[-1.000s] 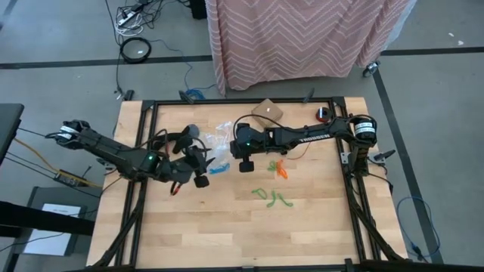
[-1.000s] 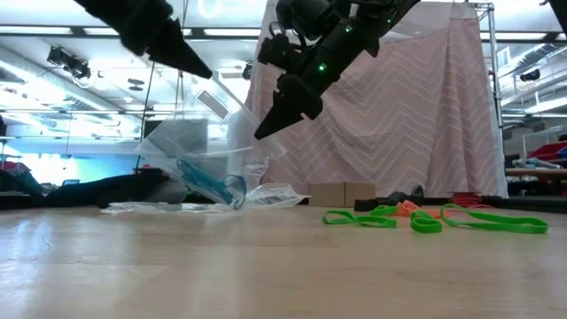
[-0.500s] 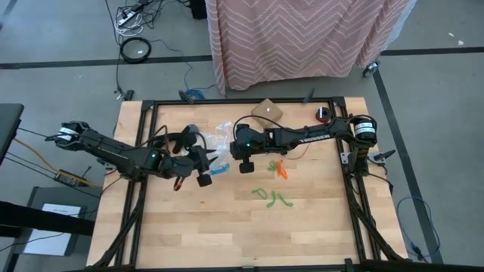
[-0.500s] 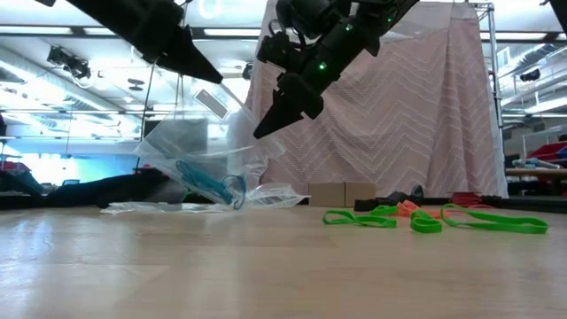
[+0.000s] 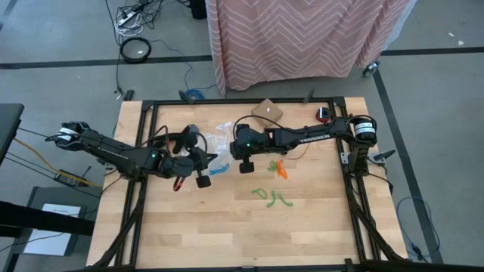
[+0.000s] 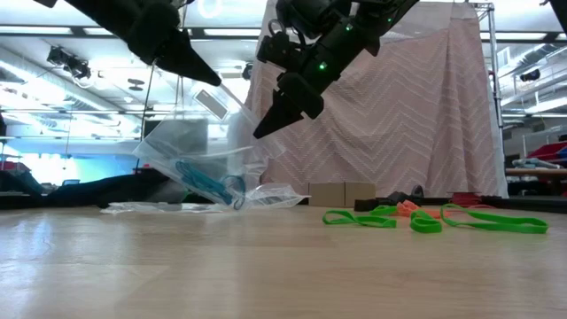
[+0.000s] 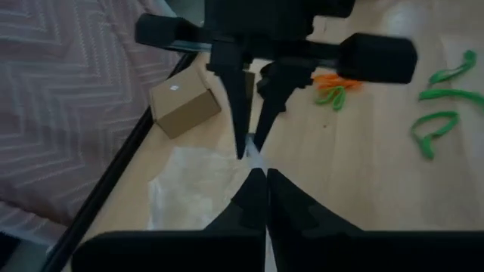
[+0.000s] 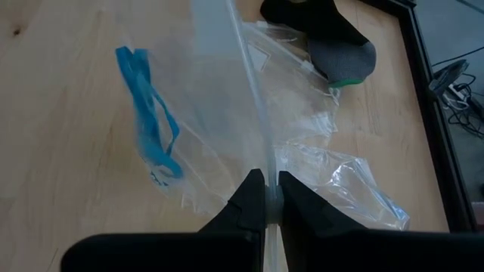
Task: Sort rubber bands
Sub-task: Close the transparent zip bag
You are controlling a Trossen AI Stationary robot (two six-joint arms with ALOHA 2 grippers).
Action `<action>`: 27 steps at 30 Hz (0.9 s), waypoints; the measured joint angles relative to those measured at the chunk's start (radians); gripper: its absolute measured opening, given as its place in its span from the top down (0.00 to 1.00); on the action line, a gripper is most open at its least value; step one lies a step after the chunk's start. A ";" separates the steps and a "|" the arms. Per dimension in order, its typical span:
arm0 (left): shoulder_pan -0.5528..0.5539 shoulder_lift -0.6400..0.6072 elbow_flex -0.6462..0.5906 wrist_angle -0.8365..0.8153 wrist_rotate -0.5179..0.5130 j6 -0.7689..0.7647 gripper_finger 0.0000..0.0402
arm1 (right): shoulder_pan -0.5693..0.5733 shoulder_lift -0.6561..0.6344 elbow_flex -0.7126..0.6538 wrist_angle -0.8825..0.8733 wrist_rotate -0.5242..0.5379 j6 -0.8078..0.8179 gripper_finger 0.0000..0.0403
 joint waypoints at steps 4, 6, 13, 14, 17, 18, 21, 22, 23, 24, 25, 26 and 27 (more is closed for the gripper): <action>0.000 0.000 0.000 -0.044 -0.066 0.000 0.99 | 0.000 0.000 0.000 0.002 -0.001 -0.013 0.95; 0.000 0.000 0.000 -0.060 -0.085 0.002 0.99 | 0.000 0.000 0.000 0.003 -0.002 -0.015 0.96; 0.000 0.000 0.000 -0.105 -0.126 0.034 1.00 | 0.001 0.000 0.002 0.007 -0.003 -0.014 0.95; 0.000 -0.003 0.000 -0.108 -0.129 0.040 1.00 | 0.001 -0.001 0.002 0.007 -0.003 -0.014 0.94; 0.000 -0.005 0.000 -0.113 -0.144 0.050 1.00 | -0.001 -0.001 0.002 0.008 -0.003 -0.014 0.94; 0.000 -0.005 0.000 -0.115 -0.150 0.055 1.00 | -0.002 -0.001 0.002 0.008 -0.003 -0.014 0.95; 0.000 -0.020 0.000 -0.117 -0.164 0.071 1.00 | -0.003 -0.001 0.004 0.012 -0.003 -0.014 0.96; 0.000 -0.027 0.000 -0.118 -0.165 0.077 1.00 | -0.003 -0.002 0.004 0.012 -0.004 -0.014 0.96; 0.000 -0.033 0.000 -0.119 -0.165 0.081 1.00 | -0.003 -0.002 0.004 0.014 -0.004 -0.014 0.97; 0.000 -0.039 0.000 -0.118 -0.166 0.083 1.00 | -0.003 -0.002 0.004 0.016 -0.004 -0.014 0.97; 0.000 -0.044 0.000 -0.119 -0.170 0.085 1.00 | -0.003 -0.002 0.005 0.016 -0.005 -0.014 0.96; 0.000 -0.049 0.000 -0.124 -0.175 0.088 1.00 | -0.003 -0.003 0.005 0.018 -0.005 -0.013 0.96; 0.000 -0.054 0.000 -0.129 -0.177 0.090 1.00 | -0.003 -0.003 0.005 0.017 -0.005 -0.013 0.95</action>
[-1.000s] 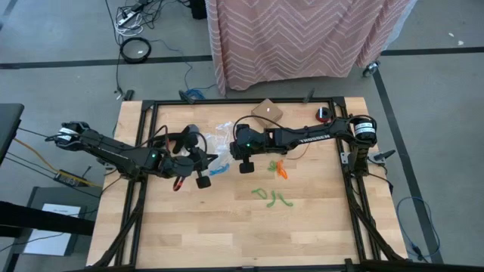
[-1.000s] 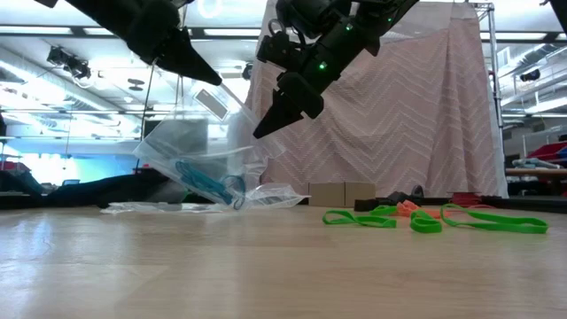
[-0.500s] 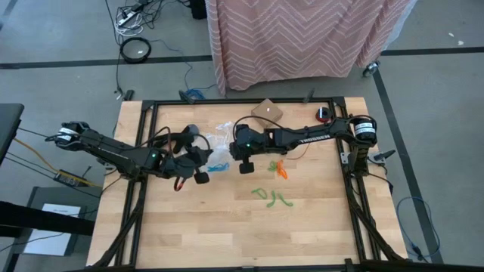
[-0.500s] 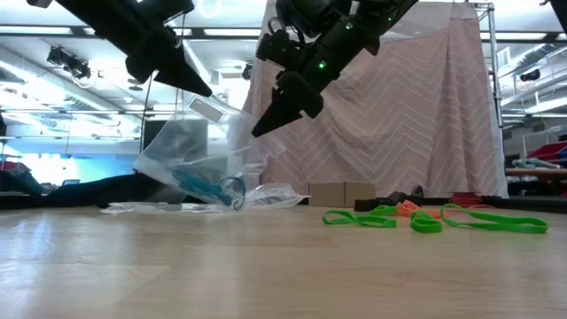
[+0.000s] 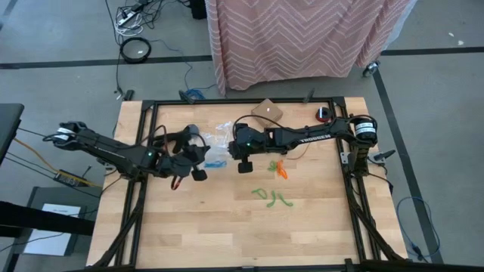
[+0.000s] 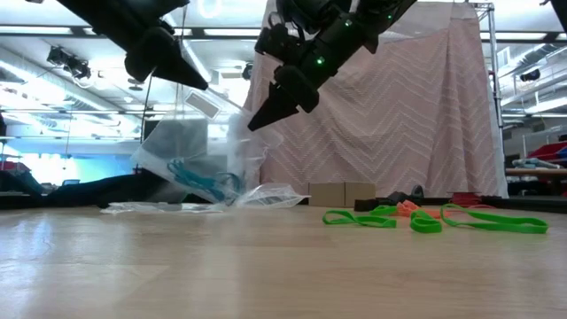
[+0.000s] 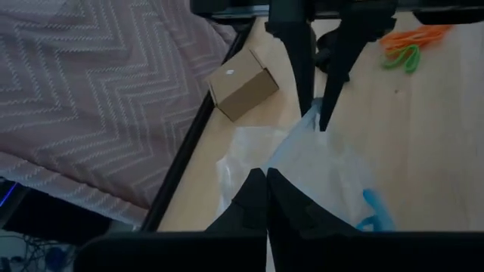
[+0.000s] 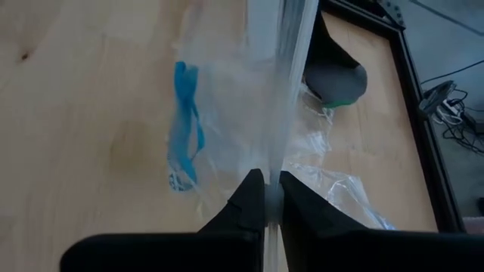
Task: Sort rubber bands
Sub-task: Close the transparent zip bag
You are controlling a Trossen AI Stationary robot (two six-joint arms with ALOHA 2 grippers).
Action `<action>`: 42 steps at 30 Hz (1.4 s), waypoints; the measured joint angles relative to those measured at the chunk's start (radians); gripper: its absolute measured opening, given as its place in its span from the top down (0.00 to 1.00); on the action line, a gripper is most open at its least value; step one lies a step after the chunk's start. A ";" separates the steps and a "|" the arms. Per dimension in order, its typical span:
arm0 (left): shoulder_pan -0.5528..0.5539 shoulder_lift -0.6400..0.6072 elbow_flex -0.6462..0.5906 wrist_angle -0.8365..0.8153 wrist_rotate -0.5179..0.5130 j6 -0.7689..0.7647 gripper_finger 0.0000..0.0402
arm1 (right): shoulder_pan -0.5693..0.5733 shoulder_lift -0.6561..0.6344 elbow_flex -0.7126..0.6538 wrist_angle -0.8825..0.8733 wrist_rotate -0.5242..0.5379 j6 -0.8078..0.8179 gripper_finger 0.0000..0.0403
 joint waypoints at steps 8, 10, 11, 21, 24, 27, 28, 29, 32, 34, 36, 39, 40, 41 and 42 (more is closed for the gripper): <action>0.000 -0.017 0.000 -0.043 -0.041 -0.005 1.00 | -0.003 0.002 -0.005 -0.034 0.007 0.001 0.95; -0.002 -0.017 0.000 -0.049 -0.040 -0.006 1.00 | -0.002 0.002 -0.005 -0.038 0.006 0.001 0.96; -0.002 -0.017 0.000 -0.052 -0.040 -0.006 1.00 | -0.003 0.002 -0.004 -0.039 0.006 0.002 0.96; -0.002 -0.029 0.000 -0.074 -0.050 -0.007 1.00 | -0.010 0.002 -0.004 -0.052 0.003 0.038 0.94; -0.002 -0.029 0.000 -0.076 -0.051 -0.007 1.00 | -0.011 0.002 -0.004 -0.052 0.003 0.041 0.94; -0.002 -0.029 0.000 -0.087 -0.066 -0.008 1.00 | -0.011 0.002 -0.004 -0.054 0.004 0.042 0.93; -0.002 -0.029 0.000 -0.098 -0.078 -0.008 1.00 | -0.011 0.002 -0.004 -0.064 0.005 0.043 0.93; -0.002 -0.031 0.000 -0.106 -0.088 -0.011 1.00 | -0.011 0.002 -0.008 -0.082 0.005 0.042 0.92; -0.001 -0.031 0.000 -0.105 -0.088 -0.014 1.00 | -0.013 0.008 -0.010 -0.071 -0.086 0.005 0.91; -0.001 -0.031 0.000 -0.102 -0.083 -0.016 1.00 | -0.011 0.005 -0.008 -0.032 -0.100 0.004 0.88; -0.001 -0.031 0.000 -0.103 -0.083 -0.018 1.00 | -0.010 0.005 -0.007 -0.029 -0.088 0.003 0.85; -0.002 -0.031 0.000 -0.114 -0.083 -0.021 1.00 | -0.016 0.005 -0.007 -0.046 -0.025 0.010 0.80; -0.002 -0.031 0.000 -0.118 -0.083 -0.027 1.00 | -0.020 0.005 -0.007 -0.058 -0.011 0.009 0.79; -0.002 -0.031 0.000 -0.123 -0.082 -0.031 1.00 | -0.024 0.005 -0.007 -0.074 -0.001 0.005 0.77; -0.001 -0.031 0.000 -0.126 -0.082 -0.033 1.00 | -0.029 0.005 -0.007 -0.085 0.006 0.002 0.75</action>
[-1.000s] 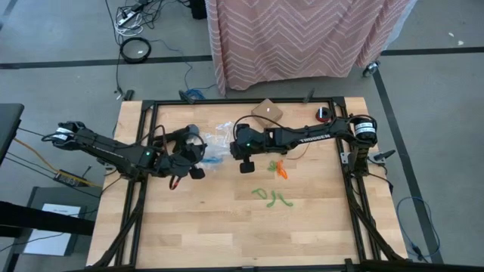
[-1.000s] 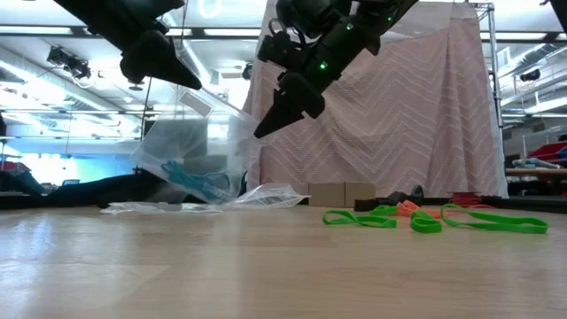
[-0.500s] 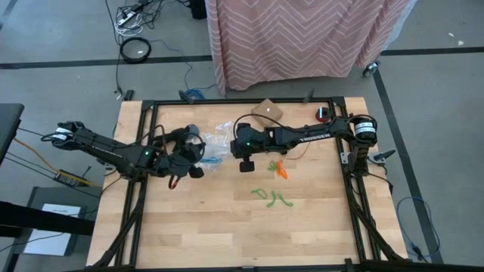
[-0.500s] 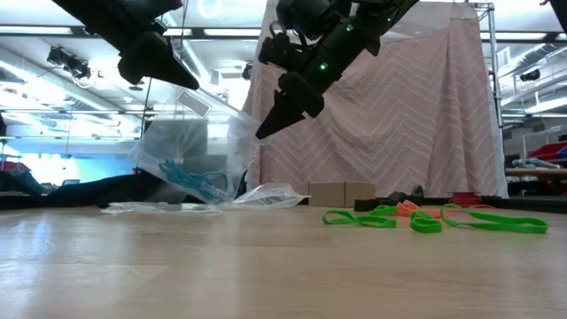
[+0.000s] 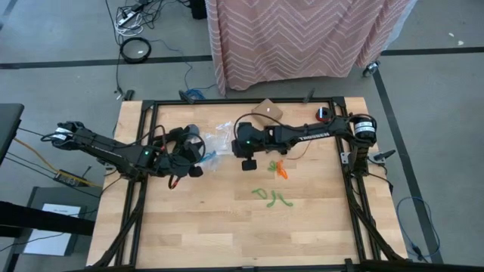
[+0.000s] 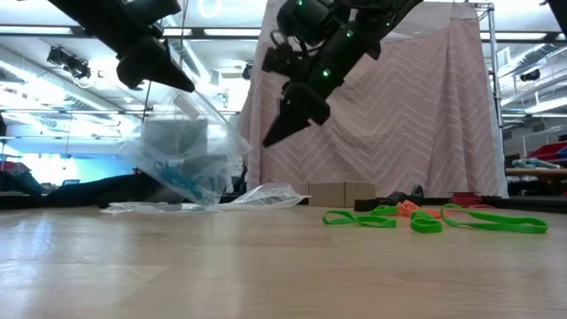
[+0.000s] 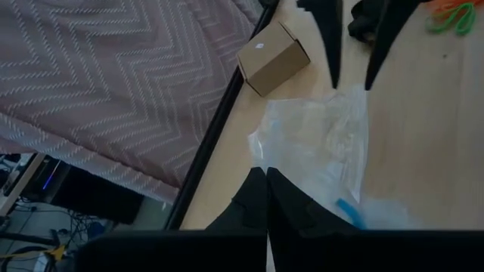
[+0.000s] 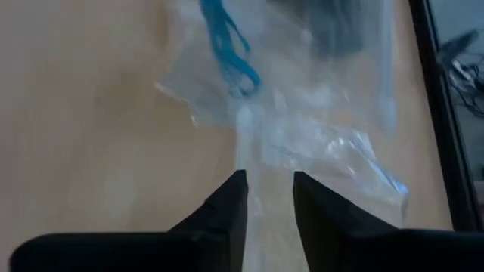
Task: Sort rubber bands
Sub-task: Close the transparent zip bag
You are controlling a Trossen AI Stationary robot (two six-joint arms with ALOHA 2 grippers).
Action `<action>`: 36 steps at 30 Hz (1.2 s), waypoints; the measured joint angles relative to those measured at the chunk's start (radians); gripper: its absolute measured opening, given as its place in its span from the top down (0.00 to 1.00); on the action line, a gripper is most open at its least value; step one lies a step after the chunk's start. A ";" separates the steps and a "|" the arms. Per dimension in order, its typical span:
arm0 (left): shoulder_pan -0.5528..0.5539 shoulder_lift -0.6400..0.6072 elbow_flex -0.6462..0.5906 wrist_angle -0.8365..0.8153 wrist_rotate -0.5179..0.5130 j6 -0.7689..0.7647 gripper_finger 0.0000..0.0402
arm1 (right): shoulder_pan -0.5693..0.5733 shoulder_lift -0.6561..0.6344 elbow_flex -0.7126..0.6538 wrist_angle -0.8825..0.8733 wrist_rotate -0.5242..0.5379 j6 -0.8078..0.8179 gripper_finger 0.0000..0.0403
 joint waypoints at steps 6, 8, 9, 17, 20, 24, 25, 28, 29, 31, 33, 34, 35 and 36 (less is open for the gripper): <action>-0.001 0.000 0.000 0.001 0.005 -0.001 1.00 | -0.020 0.000 0.000 0.078 -0.008 -0.028 0.67; -0.001 0.000 0.000 0.005 0.022 -0.001 1.00 | -0.026 0.000 0.000 0.116 -0.010 -0.061 0.65; -0.002 0.000 0.000 0.013 0.032 -0.001 1.00 | -0.029 0.000 0.000 0.134 -0.011 -0.070 0.64; -0.004 0.001 0.000 0.071 0.112 0.001 1.00 | -0.073 0.018 0.003 0.187 -0.109 -0.083 0.64; -0.005 0.001 0.000 0.072 0.116 0.001 1.00 | -0.079 0.030 0.002 0.173 -0.115 -0.082 0.64; -0.005 0.001 0.000 0.071 0.116 0.002 1.00 | -0.081 0.043 0.002 0.187 -0.114 -0.087 0.65; -0.005 0.001 0.000 0.072 0.116 0.002 1.00 | -0.082 0.044 0.000 0.184 -0.111 -0.089 0.67; -0.005 0.001 0.000 0.073 0.117 0.003 1.00 | -0.082 0.044 0.002 0.189 -0.108 -0.090 0.72; -0.005 0.001 0.000 0.072 0.117 0.003 1.00 | -0.082 0.044 0.002 0.190 -0.108 -0.090 0.74; -0.005 0.002 0.000 0.074 0.117 0.006 1.00 | -0.082 0.044 0.002 0.193 -0.108 -0.090 0.79; -0.005 0.002 0.000 0.086 0.117 0.018 1.00 | -0.083 0.044 0.002 0.197 -0.108 -0.091 0.85; -0.006 0.002 0.000 0.094 0.118 0.021 1.00 | -0.083 0.044 0.002 0.193 -0.108 -0.091 0.88; -0.006 0.002 0.000 0.095 0.117 0.023 1.00 | -0.083 0.044 0.002 0.191 -0.108 -0.091 0.91; -0.006 0.002 0.000 0.096 0.117 0.026 1.00 | -0.083 0.044 0.002 0.191 -0.107 -0.090 0.95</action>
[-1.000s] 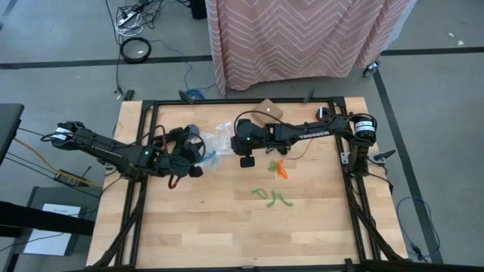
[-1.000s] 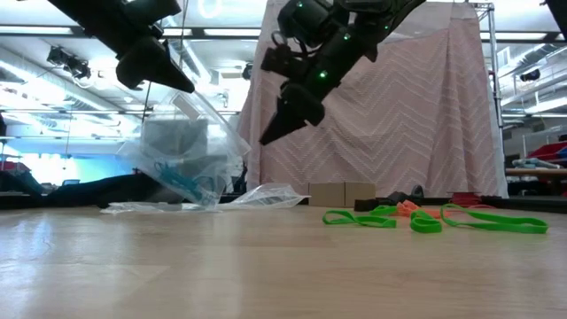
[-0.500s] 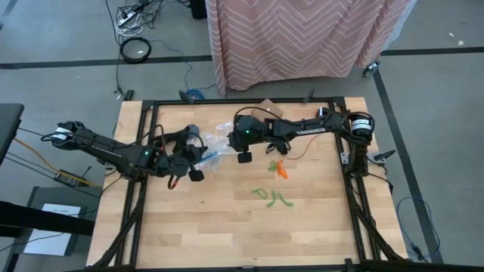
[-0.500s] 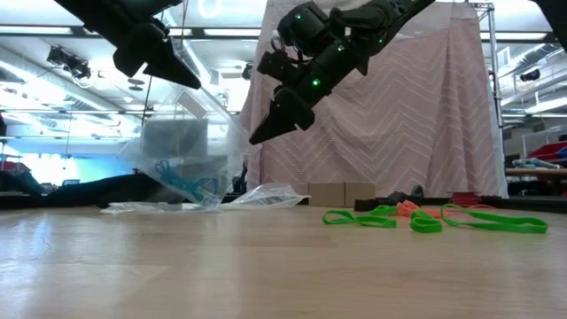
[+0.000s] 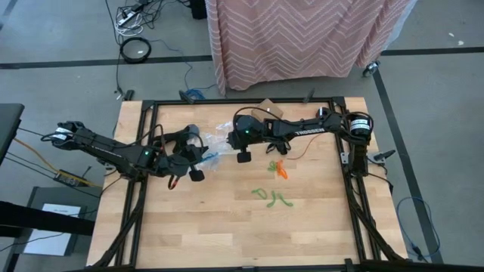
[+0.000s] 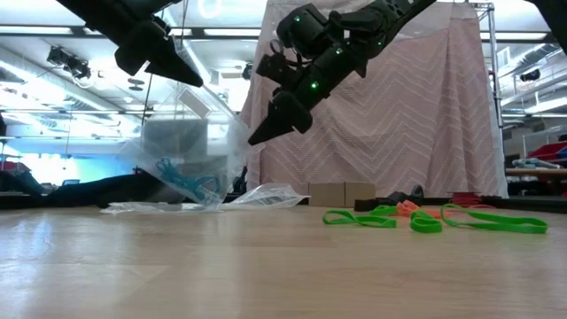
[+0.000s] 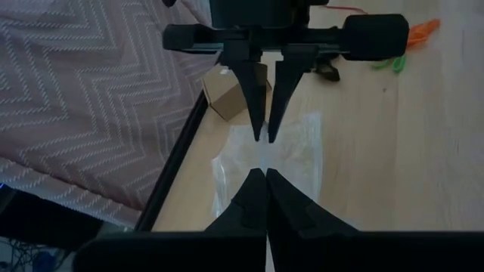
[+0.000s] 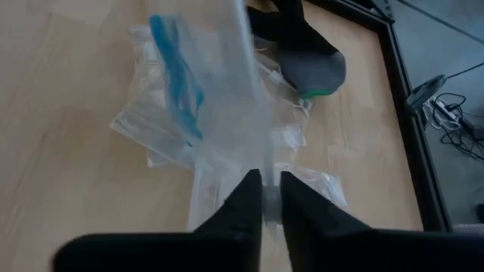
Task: Sort rubber bands
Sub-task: Close the transparent zip bag
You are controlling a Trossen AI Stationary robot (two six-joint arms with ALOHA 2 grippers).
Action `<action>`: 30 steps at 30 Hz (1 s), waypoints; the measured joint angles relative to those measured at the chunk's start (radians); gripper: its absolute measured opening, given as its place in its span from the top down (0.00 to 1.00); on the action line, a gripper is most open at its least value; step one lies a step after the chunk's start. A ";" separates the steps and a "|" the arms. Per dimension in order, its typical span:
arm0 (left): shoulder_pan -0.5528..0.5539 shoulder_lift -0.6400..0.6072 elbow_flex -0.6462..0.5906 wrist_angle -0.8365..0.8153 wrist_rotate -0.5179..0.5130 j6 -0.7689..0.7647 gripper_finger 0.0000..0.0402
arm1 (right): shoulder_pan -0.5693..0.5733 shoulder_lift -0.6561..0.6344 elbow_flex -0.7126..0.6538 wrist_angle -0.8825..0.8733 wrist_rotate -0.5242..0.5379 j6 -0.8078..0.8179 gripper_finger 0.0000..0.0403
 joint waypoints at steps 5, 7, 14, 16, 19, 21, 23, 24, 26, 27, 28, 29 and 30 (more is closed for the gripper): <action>0.000 0.000 0.000 -0.002 0.000 0.000 1.00 | 0.000 0.000 0.000 0.000 0.001 0.011 0.95; 0.000 0.000 0.000 -0.005 -0.006 0.001 1.00 | -0.001 0.000 0.000 -0.005 0.000 0.023 0.93; 0.000 0.000 0.000 -0.006 -0.022 0.026 1.00 | -0.001 0.000 0.002 -0.027 0.021 0.026 0.98; 0.000 0.000 0.000 -0.008 -0.031 0.027 1.00 | -0.003 0.000 0.002 -0.031 0.018 0.027 0.97; 0.000 0.000 0.000 -0.017 -0.044 0.027 1.00 | -0.004 -0.001 0.002 -0.035 0.018 0.028 0.94; 0.000 0.000 0.000 -0.020 -0.049 0.027 1.00 | -0.005 -0.001 0.002 -0.042 0.021 0.031 0.93; 0.000 0.000 0.000 -0.020 -0.052 0.027 1.00 | -0.006 -0.001 0.002 -0.050 0.024 0.031 0.93; 0.000 0.000 0.000 -0.024 -0.059 0.027 1.00 | -0.006 -0.001 0.002 -0.052 0.026 0.031 0.94; 0.000 0.000 0.000 -0.031 -0.070 0.027 1.00 | -0.006 -0.001 0.002 -0.053 0.025 0.031 0.95; 0.000 -0.002 0.000 -0.033 -0.070 0.027 1.00 | -0.006 -0.001 0.002 -0.054 0.025 0.031 0.96; 0.000 -0.003 0.000 -0.033 -0.070 0.027 1.00 | -0.006 -0.001 0.002 -0.053 0.025 0.030 0.96; -0.001 -0.004 0.000 -0.033 -0.071 0.027 1.00 | -0.006 -0.001 0.002 -0.052 0.025 0.031 0.96; -0.002 -0.005 0.000 -0.033 -0.071 0.027 1.00 | -0.006 -0.001 0.002 -0.050 0.025 0.030 0.96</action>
